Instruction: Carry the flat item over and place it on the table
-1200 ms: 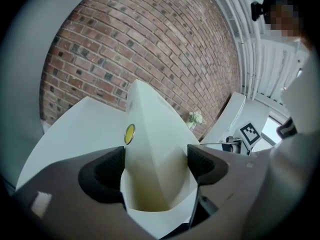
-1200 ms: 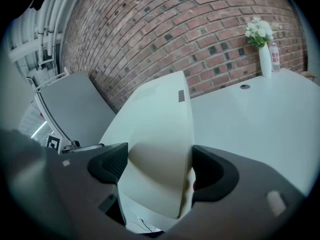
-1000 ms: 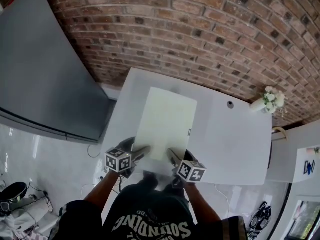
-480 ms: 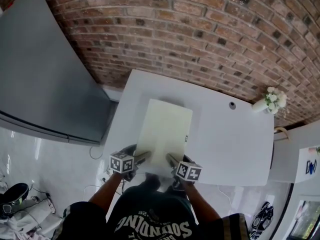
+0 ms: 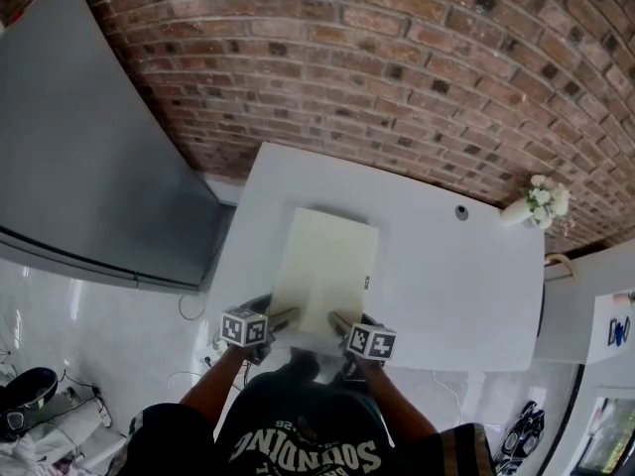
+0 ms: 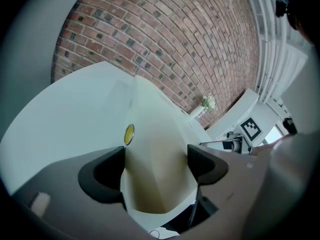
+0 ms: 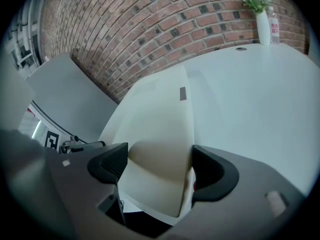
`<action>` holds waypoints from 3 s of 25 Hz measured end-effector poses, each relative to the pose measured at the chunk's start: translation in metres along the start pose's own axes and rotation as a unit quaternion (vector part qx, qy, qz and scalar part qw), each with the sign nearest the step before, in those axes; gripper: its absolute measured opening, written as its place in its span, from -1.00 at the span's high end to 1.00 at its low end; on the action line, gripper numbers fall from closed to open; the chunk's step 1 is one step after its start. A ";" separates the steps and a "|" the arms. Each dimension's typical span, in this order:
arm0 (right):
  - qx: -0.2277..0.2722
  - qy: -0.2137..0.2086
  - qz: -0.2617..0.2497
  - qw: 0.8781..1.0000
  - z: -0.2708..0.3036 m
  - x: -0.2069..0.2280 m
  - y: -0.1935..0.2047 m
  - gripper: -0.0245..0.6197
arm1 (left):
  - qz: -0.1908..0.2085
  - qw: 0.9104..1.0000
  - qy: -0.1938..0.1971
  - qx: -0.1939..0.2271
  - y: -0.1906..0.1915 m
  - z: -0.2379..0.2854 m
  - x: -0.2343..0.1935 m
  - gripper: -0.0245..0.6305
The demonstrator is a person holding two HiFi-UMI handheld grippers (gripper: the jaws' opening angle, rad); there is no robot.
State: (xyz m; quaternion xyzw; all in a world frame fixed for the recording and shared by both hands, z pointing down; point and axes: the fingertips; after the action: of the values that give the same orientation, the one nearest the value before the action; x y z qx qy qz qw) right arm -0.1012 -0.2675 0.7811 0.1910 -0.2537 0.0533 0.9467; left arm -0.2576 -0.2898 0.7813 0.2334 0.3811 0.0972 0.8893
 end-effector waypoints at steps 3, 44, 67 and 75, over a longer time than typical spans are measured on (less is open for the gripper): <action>-0.006 0.001 -0.006 1.000 0.005 0.001 -0.004 -0.32 | -0.001 1.000 -0.002 -0.004 -0.002 0.004 -0.004 -0.29; 0.166 0.072 -0.140 0.973 -0.081 -0.019 -0.082 0.92 | 0.190 0.972 -0.084 0.113 -0.100 -0.042 0.051 0.90; 0.354 0.061 -0.222 0.906 -0.207 -0.097 -0.194 0.93 | 0.311 0.917 -0.063 0.242 -0.232 -0.106 0.168 0.90; 0.346 0.054 -0.229 0.908 -0.197 -0.101 -0.187 0.93 | 0.305 0.920 -0.064 0.239 -0.229 -0.104 0.161 0.90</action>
State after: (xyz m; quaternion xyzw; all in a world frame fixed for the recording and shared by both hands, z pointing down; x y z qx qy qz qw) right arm -0.0608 -0.3636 0.5102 0.5558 -0.1169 -0.0700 0.8201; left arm -0.2222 -0.3976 0.5052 0.5499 0.2453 0.2542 0.7569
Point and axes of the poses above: the fingertips, and each gripper's own axes: z forward along the fingers, x to its right, y out of its underside, and after that the axes turned 5 degrees about -x, right-handed
